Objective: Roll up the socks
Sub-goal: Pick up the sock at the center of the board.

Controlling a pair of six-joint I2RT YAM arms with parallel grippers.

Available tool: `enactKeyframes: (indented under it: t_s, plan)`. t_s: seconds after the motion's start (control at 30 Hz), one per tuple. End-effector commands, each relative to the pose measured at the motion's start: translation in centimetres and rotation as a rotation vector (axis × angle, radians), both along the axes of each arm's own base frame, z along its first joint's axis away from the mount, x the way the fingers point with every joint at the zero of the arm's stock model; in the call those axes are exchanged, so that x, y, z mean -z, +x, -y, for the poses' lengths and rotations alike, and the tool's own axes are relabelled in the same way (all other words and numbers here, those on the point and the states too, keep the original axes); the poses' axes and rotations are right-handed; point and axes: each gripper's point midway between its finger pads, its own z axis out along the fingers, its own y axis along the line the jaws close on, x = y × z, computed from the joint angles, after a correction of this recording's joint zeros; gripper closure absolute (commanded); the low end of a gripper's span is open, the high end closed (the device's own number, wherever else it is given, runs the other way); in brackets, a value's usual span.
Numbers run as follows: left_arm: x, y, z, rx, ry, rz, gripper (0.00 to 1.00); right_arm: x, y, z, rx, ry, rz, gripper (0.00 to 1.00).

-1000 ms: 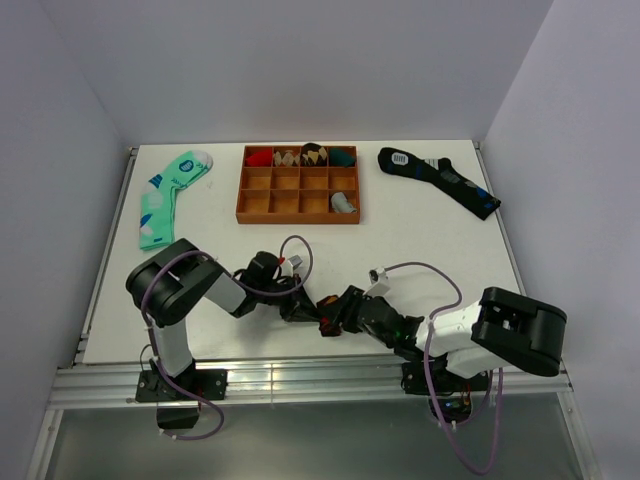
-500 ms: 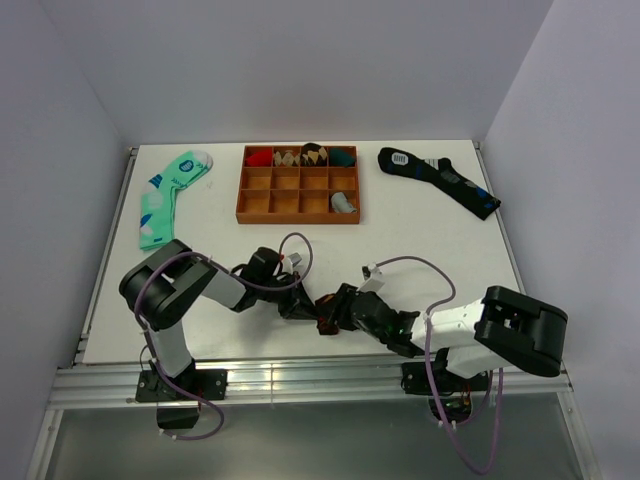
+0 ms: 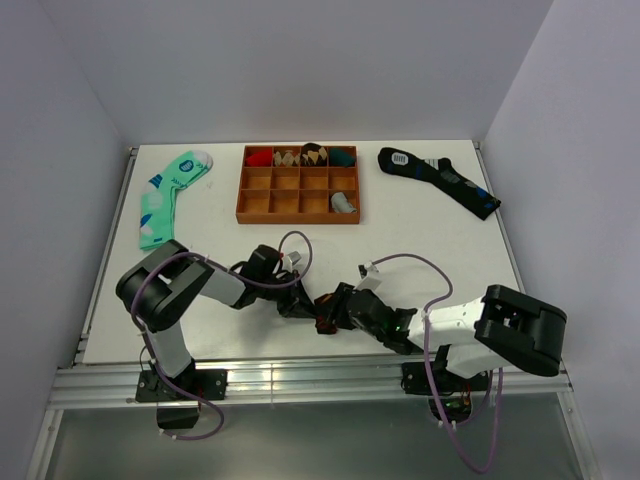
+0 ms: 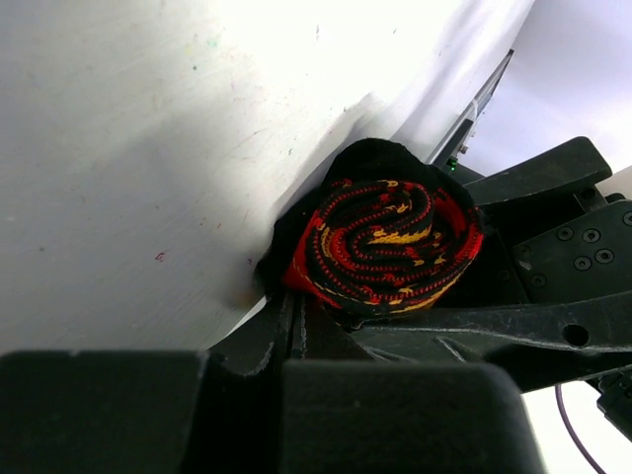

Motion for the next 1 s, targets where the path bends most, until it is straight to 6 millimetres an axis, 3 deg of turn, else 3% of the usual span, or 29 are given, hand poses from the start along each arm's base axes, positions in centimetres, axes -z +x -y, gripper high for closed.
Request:
enactKeyframes:
  t_s: [0.0,0.07,0.17,0.23,0.33,0.5,0.7,0.97]
  plan:
    - [-1.5,8.6,0.9,-0.218,0.038,0.302,1.00,8.6,-12.8,6.2,-0.308,-0.320,-0.500,0.48]
    - [-1.8,8.8,1.0,-0.219,0.035,0.310,1.00,8.5,-12.7,6.2,-0.310,-0.322,-0.499,0.51]
    - [-2.2,9.1,1.0,-0.213,0.034,0.320,1.00,8.6,-12.7,6.2,-0.311,-0.336,-0.506,0.65]
    - [-2.5,9.2,1.0,-0.209,0.030,0.326,1.00,8.6,-12.7,6.1,-0.309,-0.335,-0.508,0.83]
    - [-2.7,9.1,1.2,-0.196,0.022,0.330,1.00,8.9,-12.8,6.3,-0.301,-0.340,-0.519,1.00]
    - [-3.0,8.7,1.1,-0.167,0.015,0.347,0.99,8.3,-12.5,6.3,-0.270,-0.303,-0.503,1.00]
    - [-3.5,8.0,0.3,-0.162,0.027,0.367,0.85,7.1,-11.1,6.8,-0.215,-0.292,-0.458,1.00]
    - [-3.1,7.0,-0.1,-0.154,0.018,0.351,0.78,6.5,-10.2,6.9,-0.176,-0.241,-0.443,1.00]
